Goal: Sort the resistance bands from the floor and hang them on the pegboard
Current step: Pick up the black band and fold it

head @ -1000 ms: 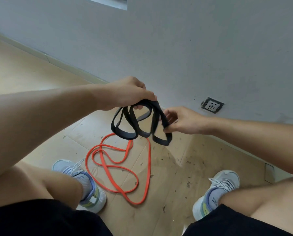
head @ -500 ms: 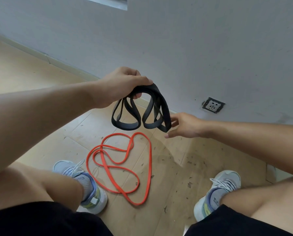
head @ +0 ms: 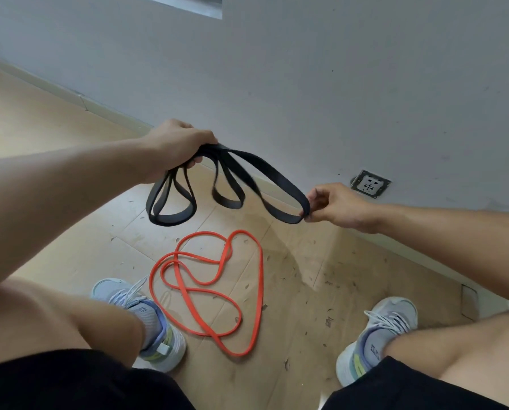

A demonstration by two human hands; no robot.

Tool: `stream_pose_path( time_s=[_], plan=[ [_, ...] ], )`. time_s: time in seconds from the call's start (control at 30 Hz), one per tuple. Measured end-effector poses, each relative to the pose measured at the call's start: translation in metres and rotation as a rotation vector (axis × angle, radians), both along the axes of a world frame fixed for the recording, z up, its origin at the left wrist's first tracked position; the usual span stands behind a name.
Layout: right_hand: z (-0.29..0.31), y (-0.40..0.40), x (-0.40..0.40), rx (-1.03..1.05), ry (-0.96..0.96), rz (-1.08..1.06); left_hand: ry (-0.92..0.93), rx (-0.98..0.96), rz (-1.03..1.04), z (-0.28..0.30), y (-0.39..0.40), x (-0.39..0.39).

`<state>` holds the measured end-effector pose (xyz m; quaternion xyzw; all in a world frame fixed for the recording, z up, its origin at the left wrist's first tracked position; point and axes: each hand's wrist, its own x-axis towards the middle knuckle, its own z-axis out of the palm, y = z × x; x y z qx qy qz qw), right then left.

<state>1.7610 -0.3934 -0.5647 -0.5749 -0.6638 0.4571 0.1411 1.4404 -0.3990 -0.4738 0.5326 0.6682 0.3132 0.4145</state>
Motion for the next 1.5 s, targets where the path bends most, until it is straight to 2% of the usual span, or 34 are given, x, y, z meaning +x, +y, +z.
stream_pose_path(
  time_s=[0.23, 0.37, 0.53, 0.67, 0.8, 0.97, 1.03, 1.1, 1.17, 1.3, 1.5],
  plan=[
    [0.011, 0.002, 0.003, -0.150, 0.069, 0.105, 0.029, 0.004, 0.022, -0.001, 0.002, -0.004],
    [0.012, -0.002, 0.001, -0.147, 0.101, 0.070, 0.075, -0.012, 0.027, -0.005, 0.002, -0.010],
    [0.013, 0.004, -0.001, -0.110, 0.203, -0.199, 0.100, -0.033, -0.031, -0.008, 0.002, -0.014],
    [0.013, 0.008, 0.000, -0.058, 0.187, -0.352, 0.100, -0.037, -0.095, -0.008, 0.000, -0.009],
    [0.007, 0.013, 0.005, 0.031, 0.060, -0.407, 0.039, -0.059, -0.167, -0.007, -0.002, -0.007],
    [0.001, 0.003, 0.011, -0.088, -0.275, -0.122, -0.025, -0.070, -0.310, -0.001, -0.009, 0.002],
    [0.000, 0.000, 0.008, -0.073, -0.418, 0.000, -0.026, -0.080, -0.369, 0.002, -0.012, 0.008],
    [0.004, -0.003, 0.000, -0.008, -0.472, 0.072, -0.015, -0.095, -0.420, 0.003, -0.015, 0.014],
    [0.013, -0.006, -0.011, 0.065, -0.392, 0.115, -0.003, -0.107, -0.449, 0.002, -0.017, 0.021],
    [0.042, -0.019, -0.043, 0.116, -0.084, 0.204, -0.011, -0.120, -0.487, 0.002, -0.020, 0.030],
    [0.054, -0.029, -0.069, 0.193, 0.035, 0.211, -0.025, -0.100, -0.500, 0.000, -0.021, 0.035]
  ],
)
